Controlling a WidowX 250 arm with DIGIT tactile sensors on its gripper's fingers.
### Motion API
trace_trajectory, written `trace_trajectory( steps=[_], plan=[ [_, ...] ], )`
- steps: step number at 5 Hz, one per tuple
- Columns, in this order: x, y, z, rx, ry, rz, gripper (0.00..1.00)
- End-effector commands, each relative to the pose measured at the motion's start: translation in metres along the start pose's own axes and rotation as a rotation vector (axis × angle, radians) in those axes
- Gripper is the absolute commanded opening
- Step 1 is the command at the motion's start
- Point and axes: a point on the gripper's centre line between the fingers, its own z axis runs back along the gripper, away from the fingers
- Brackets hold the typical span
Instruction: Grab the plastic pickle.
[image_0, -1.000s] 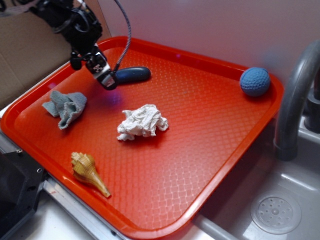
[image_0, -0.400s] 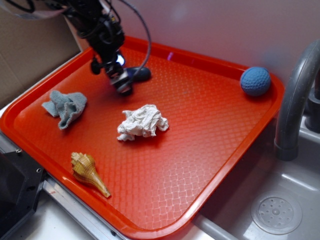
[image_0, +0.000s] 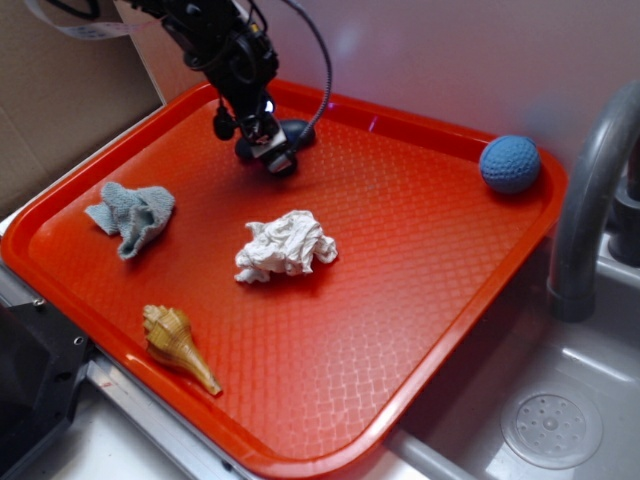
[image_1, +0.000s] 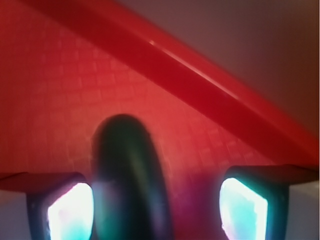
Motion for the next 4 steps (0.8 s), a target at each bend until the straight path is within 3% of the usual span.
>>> trace_trajectory(
  steps=[1, 4],
  plan=[
    [-0.005, -0.025, -0.017, -0.063, 0.065, -0.040, 0.00],
    [-0.009, -0.021, -0.001, -0.066, 0.025, 0.005, 0.00]
  ],
)
